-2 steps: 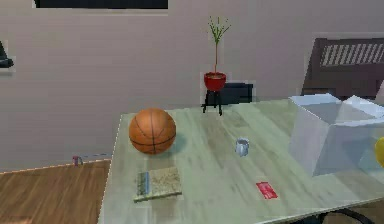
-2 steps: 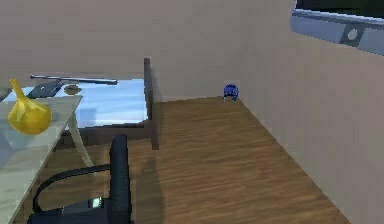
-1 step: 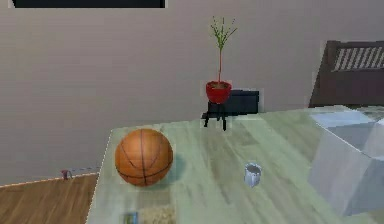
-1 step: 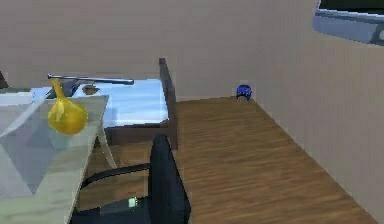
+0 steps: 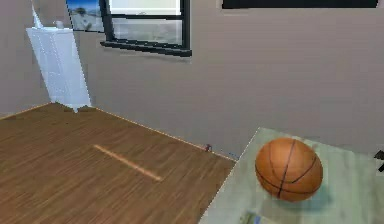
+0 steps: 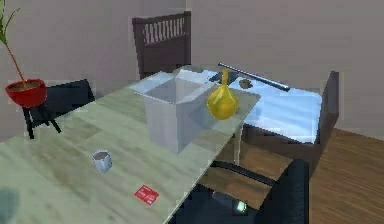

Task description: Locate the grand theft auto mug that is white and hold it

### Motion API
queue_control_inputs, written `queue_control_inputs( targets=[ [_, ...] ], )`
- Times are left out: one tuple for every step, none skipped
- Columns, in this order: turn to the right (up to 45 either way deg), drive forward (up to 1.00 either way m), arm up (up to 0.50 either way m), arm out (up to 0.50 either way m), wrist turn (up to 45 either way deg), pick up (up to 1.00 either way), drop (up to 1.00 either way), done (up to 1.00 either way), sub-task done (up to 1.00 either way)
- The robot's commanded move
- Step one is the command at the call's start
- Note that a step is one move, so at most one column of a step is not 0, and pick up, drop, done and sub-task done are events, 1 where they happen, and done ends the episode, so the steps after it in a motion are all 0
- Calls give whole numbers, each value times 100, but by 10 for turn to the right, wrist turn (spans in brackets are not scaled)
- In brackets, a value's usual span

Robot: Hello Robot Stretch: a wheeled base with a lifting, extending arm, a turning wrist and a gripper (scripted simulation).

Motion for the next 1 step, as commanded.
queue_control_inputs(
  targets=[
    [-210, 0, 0, 0, 0, 0, 0, 0, 0]
  ],
)
